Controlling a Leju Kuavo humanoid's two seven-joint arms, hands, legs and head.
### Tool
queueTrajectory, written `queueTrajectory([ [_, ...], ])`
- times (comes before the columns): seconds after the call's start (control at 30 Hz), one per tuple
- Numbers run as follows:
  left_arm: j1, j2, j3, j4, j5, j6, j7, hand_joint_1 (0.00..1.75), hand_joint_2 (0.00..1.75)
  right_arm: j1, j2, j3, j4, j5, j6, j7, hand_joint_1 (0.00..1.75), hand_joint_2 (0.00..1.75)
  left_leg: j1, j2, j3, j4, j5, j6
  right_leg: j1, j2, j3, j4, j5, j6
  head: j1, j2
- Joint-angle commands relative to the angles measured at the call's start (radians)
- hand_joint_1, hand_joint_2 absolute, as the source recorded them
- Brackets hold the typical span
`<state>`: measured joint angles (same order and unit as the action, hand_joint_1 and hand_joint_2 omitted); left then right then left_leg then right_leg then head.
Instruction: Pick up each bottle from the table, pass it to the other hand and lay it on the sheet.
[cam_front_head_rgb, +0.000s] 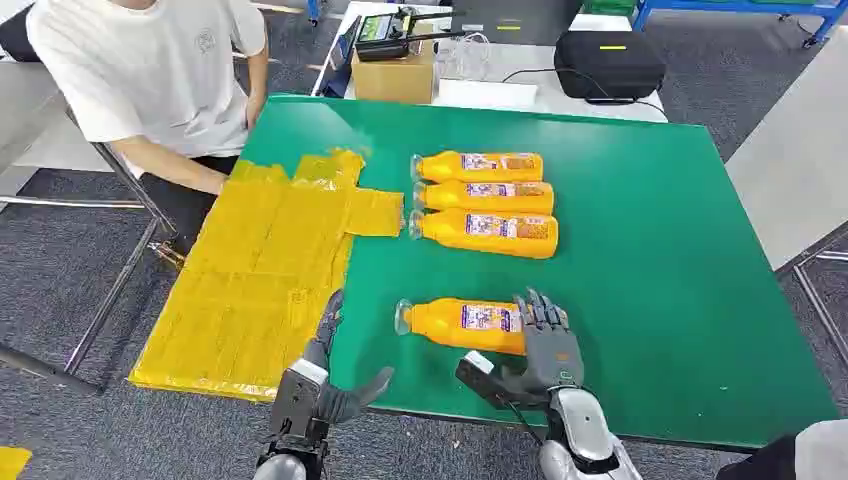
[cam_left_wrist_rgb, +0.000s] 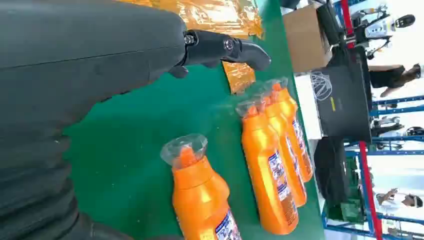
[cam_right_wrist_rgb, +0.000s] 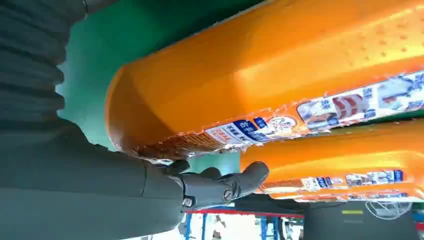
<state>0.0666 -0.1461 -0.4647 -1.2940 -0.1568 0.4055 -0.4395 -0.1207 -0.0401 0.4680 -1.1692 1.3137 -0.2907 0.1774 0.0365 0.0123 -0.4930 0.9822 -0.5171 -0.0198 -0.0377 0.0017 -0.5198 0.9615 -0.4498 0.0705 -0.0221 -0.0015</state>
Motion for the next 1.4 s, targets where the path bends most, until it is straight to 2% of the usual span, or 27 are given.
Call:
queueTrajectory([
  [0.03,-0.016,-0.001,0.011,0.011,-0.019,0.006,0.006,0.0,1.75,-0.087,-0.02,0.076,0.051,0.031,0.051,0.023,0.0,1.75,0.0,0.001,0.004,-0.003,-0.001,0.003,0.001,0.002,0.003,-0.002,0.0,-0.005,0.0,0.0],
  [0.23,-0.048,-0.02,-0.002,0.028,-0.025,0.005,0.001,0.0,1.75,-0.174,0.061,0.078,0.316,0.034,0.065,0.053,0.0,1.75,0.0,0.001,0.004,-0.002,0.0,0.002,0.001,0.002,0.003,-0.002,0.001,-0.003,0.0,0.0],
  [0.4,-0.052,-0.02,-0.002,0.035,-0.027,0.004,0.0,0.0,1.75,-0.187,0.07,0.078,0.357,0.024,0.065,0.053,0.0,1.75,0.0,-0.001,0.007,-0.004,0.001,0.003,0.001,-0.001,0.006,-0.003,0.0,-0.005,0.0,0.0],
  [0.7,-0.088,-0.043,0.017,0.087,-0.037,-0.007,-0.002,0.0,1.75,-0.244,0.065,0.06,0.53,-0.035,0.183,0.083,0.0,1.75,0.0,-0.002,0.015,-0.004,0.002,0.003,0.001,-0.002,0.014,-0.004,0.002,-0.004,0.0,0.0],
  [0.73,-0.092,-0.045,0.017,0.094,-0.041,-0.006,-0.001,0.0,1.75,-0.244,0.062,0.054,0.539,-0.048,0.191,0.082,0.09,1.75,0.0,-0.003,0.015,-0.005,0.003,0.004,0.001,-0.002,0.014,-0.006,0.003,-0.005,0.0,0.0],
  [0.8,-0.094,-0.047,0.017,0.098,-0.047,-0.003,0.0,0.0,1.75,-0.238,0.053,0.049,0.544,-0.058,0.194,0.077,0.09,1.75,0.0,-0.002,0.019,-0.002,0.002,0.002,0.001,-0.002,0.017,-0.003,0.001,-0.003,0.0,0.0],
  [0.83,-0.095,-0.048,0.018,0.102,-0.051,-0.002,0.002,0.0,1.75,-0.237,0.051,0.049,0.547,-0.063,0.201,0.077,0.91,1.75,0.0,-0.003,0.019,-0.003,0.003,0.003,0.001,-0.003,0.017,-0.005,0.002,-0.004,0.0,0.0],
  [0.87,-0.094,-0.048,0.019,0.104,-0.052,-0.003,0.003,0.0,1.75,-0.23,0.047,0.04,0.549,-0.075,0.203,0.077,1.45,1.75,0.0,-0.002,0.022,-0.002,0.001,0.002,0.001,-0.002,0.019,-0.003,0.0,-0.003,0.0,0.0],
  [0.9,-0.094,-0.048,0.019,0.105,-0.052,-0.003,0.003,0.0,1.75,-0.226,0.044,0.038,0.549,-0.079,0.202,0.076,1.45,1.75,0.0,-0.005,0.022,-0.003,0.003,0.003,0.001,-0.004,0.018,-0.005,0.002,-0.004,0.0,0.0],
  [0.93,-0.094,-0.049,0.019,0.104,-0.052,-0.004,0.003,0.0,1.75,-0.224,0.043,0.037,0.549,-0.083,0.203,0.073,1.68,1.75,0.0,-0.004,0.024,-0.002,0.002,0.003,0.001,-0.004,0.014,-0.004,0.001,-0.004,0.0,0.0],
  [1.0,-0.094,-0.049,0.021,0.103,-0.054,-0.004,0.01,0.0,1.75,-0.218,0.04,0.029,0.547,-0.104,0.204,0.063,1.75,1.75,0.0,-0.004,0.022,-0.002,0.002,0.003,0.001,-0.004,0.012,-0.004,0.002,-0.004,0.0,0.0],
  [1.03,-0.089,-0.052,0.021,0.101,-0.054,-0.006,0.01,0.0,1.75,-0.212,0.037,0.021,0.547,-0.119,0.202,0.053,1.73,1.75,0.0,-0.006,0.02,-0.003,0.004,0.004,0.001,-0.005,0.011,-0.006,0.003,-0.005,0.0,0.0],
  [1.1,-0.085,-0.056,0.016,0.098,-0.057,-0.006,0.013,0.0,1.75,-0.208,0.034,0.009,0.55,-0.145,0.201,0.031,1.75,1.75,0.0,-0.003,0.027,-0.001,0.0,0.002,0.001,-0.003,0.016,-0.003,0.0,-0.003,0.0,0.0],
  [1.13,-0.085,-0.056,0.014,0.098,-0.059,-0.005,0.015,0.0,1.75,-0.208,0.035,0.007,0.553,-0.154,0.203,0.022,1.75,1.75,0.0,-0.007,0.022,-0.003,0.003,0.004,0.002,-0.006,0.013,-0.007,0.002,-0.005,0.0,0.0],
  [1.23,-0.092,-0.055,0.009,0.109,-0.058,-0.011,0.015,0.0,1.75,-0.207,0.035,-0.012,0.566,-0.21,0.219,-0.018,1.75,1.75,0.0,-0.008,0.024,-0.005,0.003,0.004,0.002,-0.007,0.016,-0.008,0.002,-0.005,0.0,0.0],
  [1.3,-0.102,-0.057,0.004,0.129,-0.056,-0.015,0.014,0.0,1.75,-0.204,0.034,-0.029,0.585,-0.257,0.233,-0.054,1.73,1.75,0.0,-0.004,0.03,-0.002,0.0,0.002,0.001,-0.004,0.019,-0.005,0.0,-0.003,0.0,0.0],
  [1.33,-0.104,-0.057,0.004,0.135,-0.054,-0.015,0.012,0.0,1.75,-0.201,0.034,-0.038,0.591,-0.276,0.233,-0.067,1.71,1.75,0.0,-0.007,0.026,-0.004,0.003,0.004,0.002,-0.007,0.018,-0.008,0.002,-0.005,0.0,0.0],
  [1.4,-0.106,-0.055,0.002,0.144,-0.046,-0.013,0.002,0.0,1.75,-0.195,0.037,-0.062,0.601,-0.347,0.237,-0.134,1.75,1.75,0.001,-0.004,0.03,-0.002,0.0,0.003,0.001,-0.004,0.02,-0.006,0.0,-0.003,0.0,0.0],
])
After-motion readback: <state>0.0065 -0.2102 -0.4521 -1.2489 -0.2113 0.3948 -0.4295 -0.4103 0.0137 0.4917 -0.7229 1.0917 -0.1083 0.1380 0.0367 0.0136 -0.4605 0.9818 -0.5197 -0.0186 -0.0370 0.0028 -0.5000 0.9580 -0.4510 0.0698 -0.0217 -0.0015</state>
